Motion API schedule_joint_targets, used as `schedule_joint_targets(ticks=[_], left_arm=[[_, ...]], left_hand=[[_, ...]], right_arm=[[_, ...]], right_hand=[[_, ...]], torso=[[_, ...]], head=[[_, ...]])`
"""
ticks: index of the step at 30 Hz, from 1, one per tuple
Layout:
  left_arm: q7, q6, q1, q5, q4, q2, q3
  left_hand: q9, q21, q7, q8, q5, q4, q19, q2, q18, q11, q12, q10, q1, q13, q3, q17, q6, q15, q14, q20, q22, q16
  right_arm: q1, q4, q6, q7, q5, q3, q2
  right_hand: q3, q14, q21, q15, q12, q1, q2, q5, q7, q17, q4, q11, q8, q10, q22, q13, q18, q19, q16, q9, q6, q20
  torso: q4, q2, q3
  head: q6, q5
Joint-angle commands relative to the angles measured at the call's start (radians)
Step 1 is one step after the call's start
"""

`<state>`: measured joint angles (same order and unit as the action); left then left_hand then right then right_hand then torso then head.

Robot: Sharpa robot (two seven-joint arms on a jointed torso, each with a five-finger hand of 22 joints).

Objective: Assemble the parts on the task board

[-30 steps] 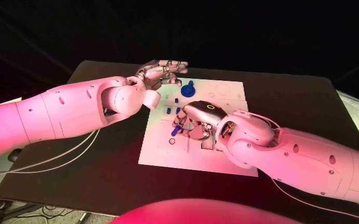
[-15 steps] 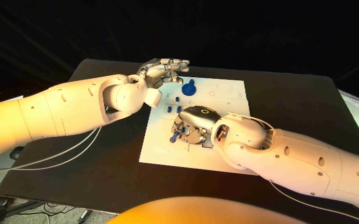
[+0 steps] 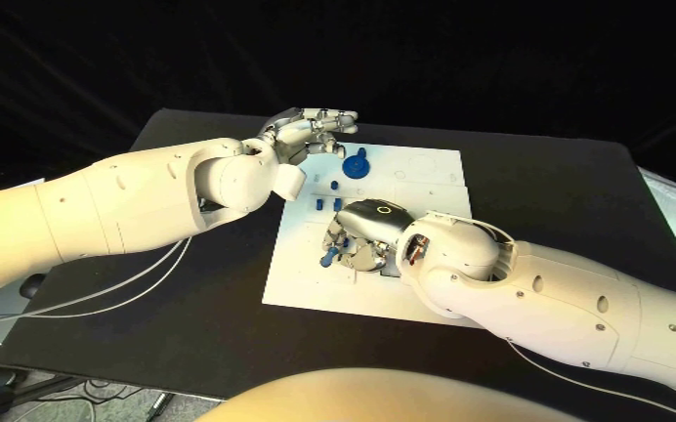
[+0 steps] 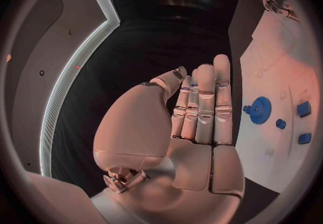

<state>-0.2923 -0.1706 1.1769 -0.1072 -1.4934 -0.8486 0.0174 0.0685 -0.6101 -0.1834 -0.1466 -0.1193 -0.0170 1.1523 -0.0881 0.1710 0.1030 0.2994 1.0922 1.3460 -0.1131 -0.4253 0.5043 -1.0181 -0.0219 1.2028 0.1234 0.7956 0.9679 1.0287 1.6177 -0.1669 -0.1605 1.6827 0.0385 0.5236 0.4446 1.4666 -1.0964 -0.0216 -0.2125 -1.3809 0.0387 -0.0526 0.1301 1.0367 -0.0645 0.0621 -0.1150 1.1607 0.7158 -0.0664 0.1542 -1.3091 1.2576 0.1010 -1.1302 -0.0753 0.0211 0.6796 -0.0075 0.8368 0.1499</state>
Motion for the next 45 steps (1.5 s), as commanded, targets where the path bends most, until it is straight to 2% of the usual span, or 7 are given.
schedule_joint_targets(ticks=[1,9,16,29,35,41,45], left_arm=[[-0.007,0.019,0.000,0.003,-0.001,0.002,-0.001],[-0.006,0.019,0.000,0.003,-0.002,0.003,-0.001],[-0.007,0.018,0.000,0.003,-0.001,0.002,-0.001],[-0.006,0.018,0.000,0.003,0.002,0.000,-0.001],[-0.006,0.018,-0.001,0.003,0.001,-0.003,0.000],[-0.007,0.015,-0.001,0.003,-0.002,-0.011,0.000],[-0.007,0.014,-0.002,0.003,-0.004,-0.013,0.000]], left_hand=[[0.000,0.005,0.004,-0.006,-0.005,0.000,0.000,0.010,0.012,-0.001,0.003,-0.008,-0.003,-0.001,0.003,-0.002,0.006,0.002,-0.006,-0.003,-0.002,0.002],[0.000,0.005,0.004,-0.006,-0.005,0.000,0.000,0.010,0.012,-0.001,0.003,-0.008,-0.003,-0.001,0.003,-0.002,0.006,0.002,-0.006,-0.003,-0.002,0.002],[0.000,0.005,0.004,-0.006,-0.005,0.000,0.000,0.010,0.012,-0.001,0.003,-0.008,-0.003,-0.001,0.003,-0.002,0.006,0.002,-0.006,-0.003,-0.002,0.002],[0.000,0.006,0.004,-0.007,-0.005,-0.002,0.000,0.011,0.012,-0.001,0.006,-0.008,-0.002,-0.002,0.004,-0.003,0.006,0.003,-0.007,-0.003,-0.002,0.003],[0.000,0.006,0.004,-0.007,-0.005,-0.002,0.000,0.011,0.012,-0.001,0.006,-0.008,-0.002,-0.002,0.004,-0.003,0.006,0.003,-0.007,-0.003,-0.002,0.003],[0.000,0.006,0.004,-0.007,-0.005,-0.002,0.000,0.011,0.012,0.000,0.006,-0.009,-0.002,-0.002,0.004,-0.003,0.006,0.003,-0.007,-0.003,-0.003,0.003],[0.000,0.006,0.004,-0.007,-0.005,-0.002,0.000,0.011,0.012,0.000,0.006,-0.009,-0.002,-0.002,0.004,-0.003,0.006,0.003,-0.007,-0.003,-0.003,0.003]], right_arm=[[-0.002,-0.001,0.042,-0.027,0.045,0.001,-0.007],[-0.005,-0.004,0.045,-0.051,0.063,0.006,-0.025],[-0.008,0.001,-0.004,-0.052,0.055,0.007,-0.018],[-0.016,0.077,-0.247,0.005,-0.024,0.003,0.080],[0.010,0.168,-0.264,-0.010,-0.152,-0.014,0.217],[0.046,0.233,-0.191,-0.107,-0.310,-0.019,0.390],[0.050,0.251,-0.162,-0.159,-0.330,-0.015,0.459]], right_hand=[[0.005,0.025,-0.001,-0.001,0.004,0.007,-0.005,-0.003,0.002,0.004,0.003,0.002,-0.005,0.002,-0.002,0.000,-0.011,0.004,0.006,0.001,-0.004,-0.002],[-0.020,0.009,0.029,0.030,0.059,0.071,0.051,-0.024,0.043,-0.036,0.025,0.041,0.050,-0.087,-0.055,0.004,-0.004,0.038,-0.016,-0.022,0.098,-0.022],[-0.075,-0.004,0.055,0.043,0.068,0.096,0.083,-0.043,0.056,-0.073,0.036,0.056,0.052,-0.144,-0.096,0.002,0.005,0.059,-0.037,-0.032,0.157,-0.039],[-0.160,-0.019,0.085,0.049,0.048,0.088,0.084,-0.103,0.061,-0.127,0.043,0.062,0.048,-0.206,-0.141,-0.002,0.012,0.078,-0.068,-0.030,0.179,-0.048],[-0.169,-0.004,0.060,0.036,-0.021,0.077,0.061,-0.113,0.050,-0.103,0.049,0.044,0.032,-0.101,-0.103,-0.017,0.007,0.053,-0.050,-0.023,0.141,-0.043],[-0.205,0.042,-0.091,-0.016,-0.197,0.118,0.060,-0.135,0.000,0.060,0.090,-0.023,0.008,0.139,0.129,-0.115,-0.029,-0.052,0.059,-0.015,0.096,0.003],[-0.259,0.048,-0.137,-0.029,-0.366,0.163,0.061,-0.201,-0.021,0.110,0.140,-0.035,-0.005,0.148,0.193,-0.273,-0.040,-0.077,0.096,-0.011,0.087,0.025]], torso=[[0.0004,0.000,-0.0005],[-0.0017,0.000,-0.0011],[0.0000,-0.001,-0.0004],[0.0035,-0.002,0.0007],[0.0051,-0.005,-0.0012],[0.0251,-0.012,-0.0013],[0.0354,-0.014,0.0013]], head=[[0.001,0.000],[0.002,-0.001],[-0.003,0.002],[-0.015,-0.002],[-0.024,-0.022],[-0.033,-0.042],[-0.037,-0.050]])
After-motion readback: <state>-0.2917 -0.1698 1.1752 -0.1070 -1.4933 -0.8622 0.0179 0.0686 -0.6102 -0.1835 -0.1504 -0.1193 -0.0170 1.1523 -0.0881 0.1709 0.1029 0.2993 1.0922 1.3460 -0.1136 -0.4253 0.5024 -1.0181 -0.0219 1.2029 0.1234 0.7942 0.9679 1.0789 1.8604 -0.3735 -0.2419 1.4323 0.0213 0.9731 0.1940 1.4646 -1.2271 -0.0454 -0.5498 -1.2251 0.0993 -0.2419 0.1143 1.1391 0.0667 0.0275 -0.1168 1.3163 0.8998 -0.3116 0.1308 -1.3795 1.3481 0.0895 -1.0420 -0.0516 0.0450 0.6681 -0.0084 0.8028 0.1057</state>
